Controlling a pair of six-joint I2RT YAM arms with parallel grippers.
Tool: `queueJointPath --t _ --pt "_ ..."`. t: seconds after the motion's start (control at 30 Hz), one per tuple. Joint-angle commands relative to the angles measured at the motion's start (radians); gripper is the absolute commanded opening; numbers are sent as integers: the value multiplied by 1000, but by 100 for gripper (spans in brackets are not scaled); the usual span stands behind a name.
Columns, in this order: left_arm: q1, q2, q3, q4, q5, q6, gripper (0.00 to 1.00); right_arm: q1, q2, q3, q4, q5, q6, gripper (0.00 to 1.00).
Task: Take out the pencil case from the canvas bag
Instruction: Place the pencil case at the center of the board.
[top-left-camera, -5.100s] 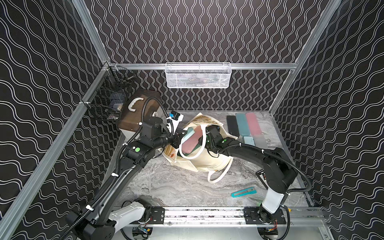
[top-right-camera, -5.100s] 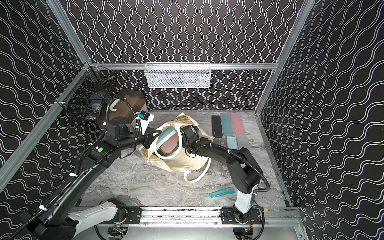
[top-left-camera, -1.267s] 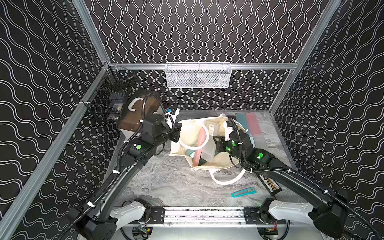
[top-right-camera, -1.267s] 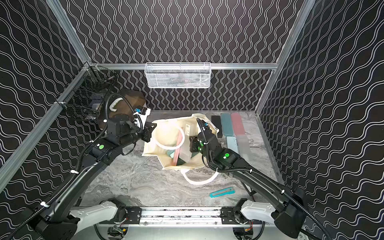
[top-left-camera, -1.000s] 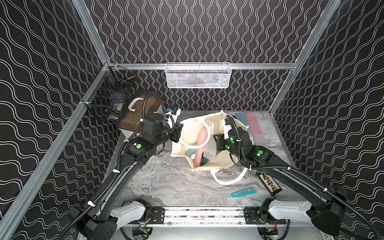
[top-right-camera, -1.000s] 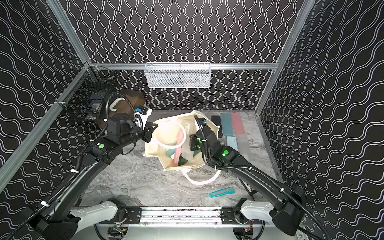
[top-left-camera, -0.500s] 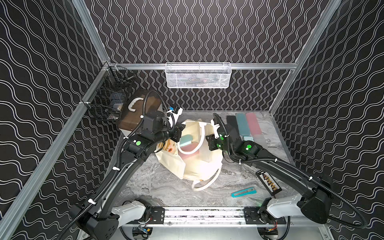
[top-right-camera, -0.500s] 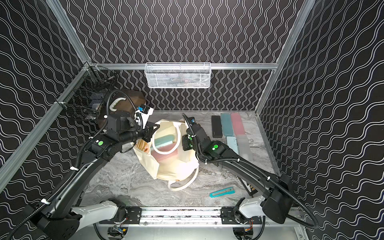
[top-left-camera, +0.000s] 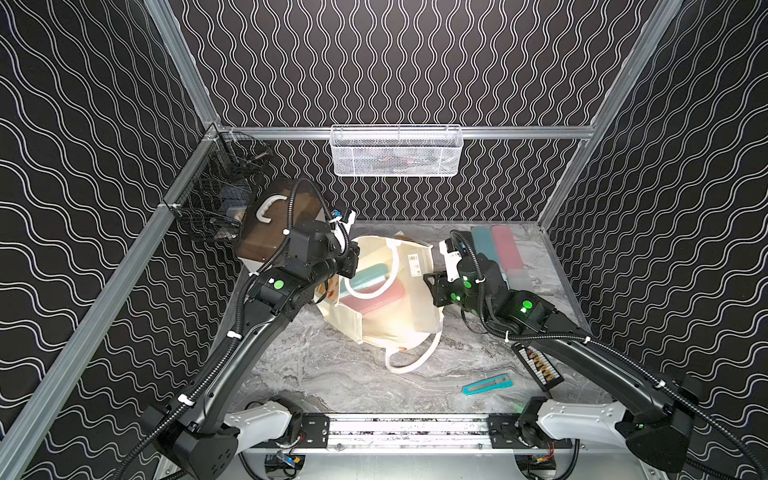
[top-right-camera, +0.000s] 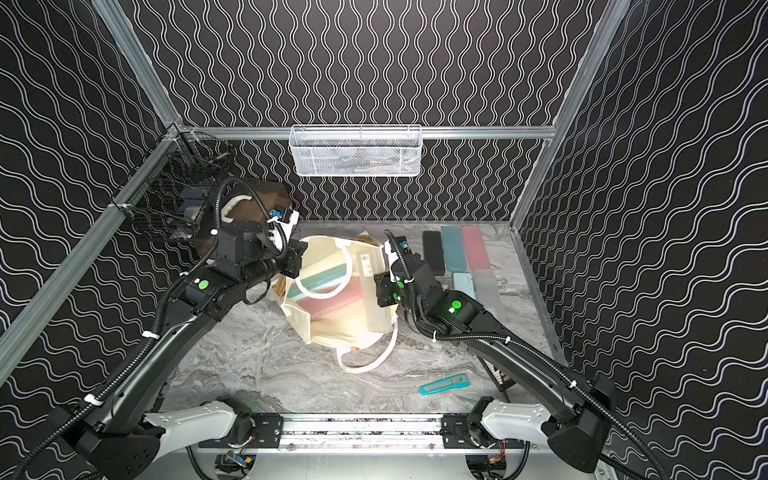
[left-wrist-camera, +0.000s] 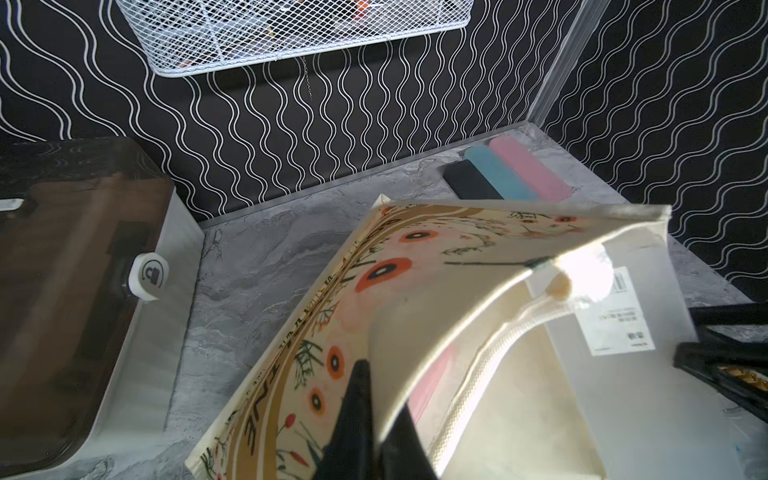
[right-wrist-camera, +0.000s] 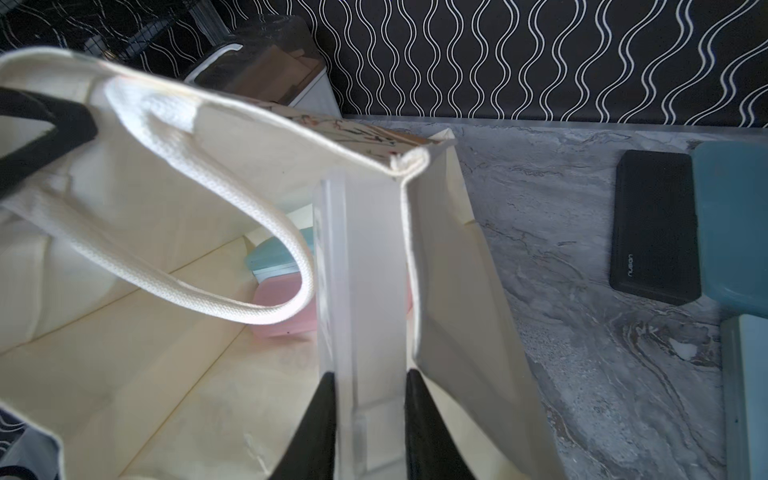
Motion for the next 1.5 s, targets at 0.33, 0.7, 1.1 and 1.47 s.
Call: queueJointPath --t 0.33,0.7,1.1,1.47 --pt "2 65 78 -1 -284 -22 0 -2 -106 -29 -68 73 78 20" --pt "1 89 125 -74 -508 -54 0 -178 -100 -10 -255 87 68 21" --pt "2 51 95 -88 -454 -50 0 -355 153 11 -361 14 -59 19" --pt "1 12 83 -106 -350 -28 0 -506 383 60 -365 -212 -147 18"
